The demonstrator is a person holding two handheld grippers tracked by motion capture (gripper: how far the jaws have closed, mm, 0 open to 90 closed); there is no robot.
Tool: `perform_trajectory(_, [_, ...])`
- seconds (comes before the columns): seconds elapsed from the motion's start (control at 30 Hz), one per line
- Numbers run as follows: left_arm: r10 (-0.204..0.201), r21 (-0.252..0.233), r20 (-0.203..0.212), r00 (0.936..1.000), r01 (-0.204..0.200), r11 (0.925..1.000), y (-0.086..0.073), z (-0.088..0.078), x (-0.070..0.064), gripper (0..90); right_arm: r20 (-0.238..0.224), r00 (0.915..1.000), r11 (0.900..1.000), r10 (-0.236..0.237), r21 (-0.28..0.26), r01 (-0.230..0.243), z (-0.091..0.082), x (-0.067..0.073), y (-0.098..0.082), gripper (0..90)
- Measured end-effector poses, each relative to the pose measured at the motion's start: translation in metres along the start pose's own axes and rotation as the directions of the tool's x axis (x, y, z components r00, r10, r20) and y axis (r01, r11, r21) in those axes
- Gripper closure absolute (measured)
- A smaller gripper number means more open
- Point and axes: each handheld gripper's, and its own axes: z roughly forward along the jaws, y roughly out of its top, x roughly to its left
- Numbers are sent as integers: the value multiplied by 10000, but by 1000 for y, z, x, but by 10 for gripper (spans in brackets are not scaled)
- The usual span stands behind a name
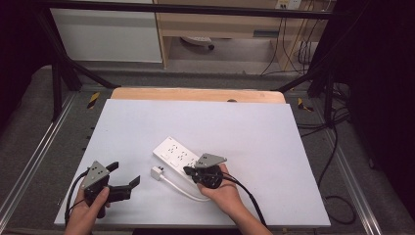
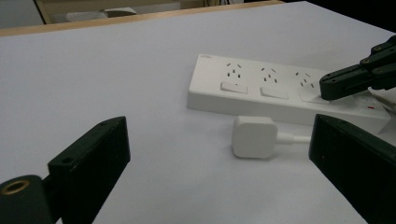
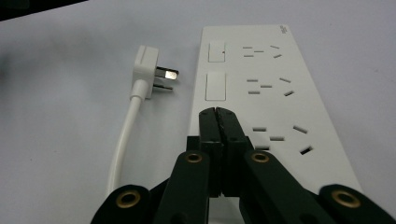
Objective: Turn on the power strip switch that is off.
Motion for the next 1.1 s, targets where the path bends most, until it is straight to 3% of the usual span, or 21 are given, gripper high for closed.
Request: perform_trajectory(1.1, [26, 65, 54, 10000, -26, 10000, 0, 0, -1, 54, 143, 9999, 9999, 62, -107, -60, 0, 3, -5, 900])
